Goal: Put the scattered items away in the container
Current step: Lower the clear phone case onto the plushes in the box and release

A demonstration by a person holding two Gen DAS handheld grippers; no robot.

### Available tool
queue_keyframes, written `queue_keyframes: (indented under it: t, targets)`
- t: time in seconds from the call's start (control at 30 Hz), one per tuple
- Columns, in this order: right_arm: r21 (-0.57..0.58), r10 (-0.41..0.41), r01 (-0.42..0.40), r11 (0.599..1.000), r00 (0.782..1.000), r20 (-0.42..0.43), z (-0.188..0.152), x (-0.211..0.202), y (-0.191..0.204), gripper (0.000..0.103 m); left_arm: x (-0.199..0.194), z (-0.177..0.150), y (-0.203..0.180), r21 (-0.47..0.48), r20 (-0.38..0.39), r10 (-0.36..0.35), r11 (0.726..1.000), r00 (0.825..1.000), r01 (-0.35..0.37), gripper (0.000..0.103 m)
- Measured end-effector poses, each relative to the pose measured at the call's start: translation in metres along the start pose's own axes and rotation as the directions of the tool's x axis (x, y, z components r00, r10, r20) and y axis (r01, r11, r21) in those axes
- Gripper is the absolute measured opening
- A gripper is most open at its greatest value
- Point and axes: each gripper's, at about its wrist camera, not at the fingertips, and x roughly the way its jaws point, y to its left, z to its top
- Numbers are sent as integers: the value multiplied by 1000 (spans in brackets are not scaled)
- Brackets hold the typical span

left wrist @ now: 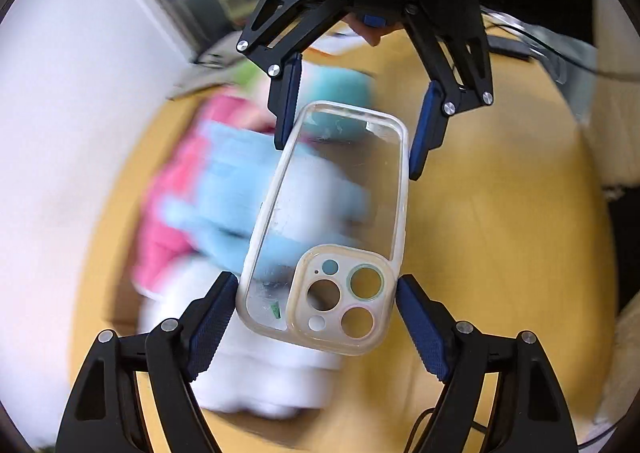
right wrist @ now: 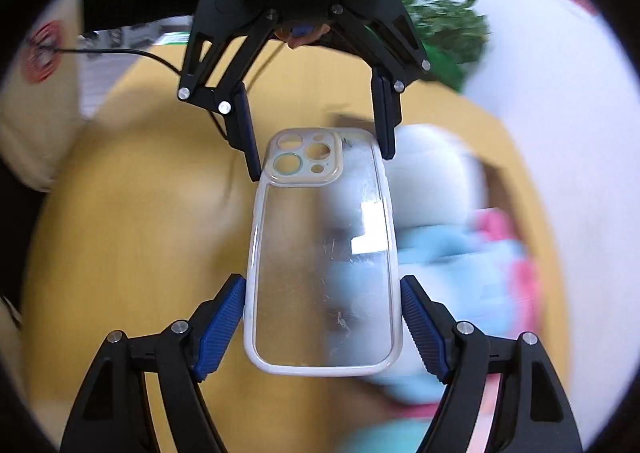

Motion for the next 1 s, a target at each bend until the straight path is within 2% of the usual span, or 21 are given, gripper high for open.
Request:
queue_keyframes:
  t: [0.1, 0.23, 0.37, 0.47, 0.53, 0.7, 0.8, 0.87, 0.9, 0.93, 0.97, 1.0]
  targets:
    - [4, -14, 14, 1000, 1000, -14, 10, -5, -65, 77, 18, 13, 69, -13, -14, 9, 1000, 1000, -9, 85]
    - [36, 17, -14, 999, 997, -69, -3, 15, -131, 77, 62, 27, 122, -31, -41, -35, 999, 999, 33, 85]
    - [104, 118, -104, 989, 984, -134, -24, 53, -164, 77, 117, 26, 140, -84, -72, -133, 988, 988, 127, 86]
    - [202, 196, -177, 963, 977, -79, -33, 63, -177, 77, 134, 21, 137, -150, -76, -170, 976, 982, 158, 85]
    - [231, 196, -178, 956, 979, -57, -36, 62, -176, 77, 132, 21, 136, -179, -62, -166, 972, 984, 153, 85]
    - [277, 106, -89, 957, 993, -49, -37, 40, -162, 79, 95, 8, 129, -258, 1, -88, 962, 996, 85, 84]
    - [295, 1, 19, 955, 998, -66, -35, 25, -143, 79, 58, 13, 92, -322, 83, -3, 946, 997, 30, 84]
    - [325, -105, 117, 939, 993, -53, -38, 0, -114, 79, 29, 12, 75, -377, 132, 71, 926, 989, -16, 88]
    - [358, -163, 170, 918, 985, -49, -42, -10, -100, 79, 23, 11, 73, -420, 151, 109, 907, 983, -36, 94]
    - [411, -233, 234, 881, 971, -52, -40, -20, -86, 79, 11, 8, 63, -475, 168, 147, 879, 975, -51, 98]
    - [484, -303, 293, 825, 951, -60, -40, -30, -70, 79, -2, -3, 57, -522, 174, 180, 851, 968, -64, 103]
    - [558, -361, 335, 759, 930, -67, -40, -40, -51, 79, -12, -10, 50, -573, 178, 214, 816, 961, -75, 103]
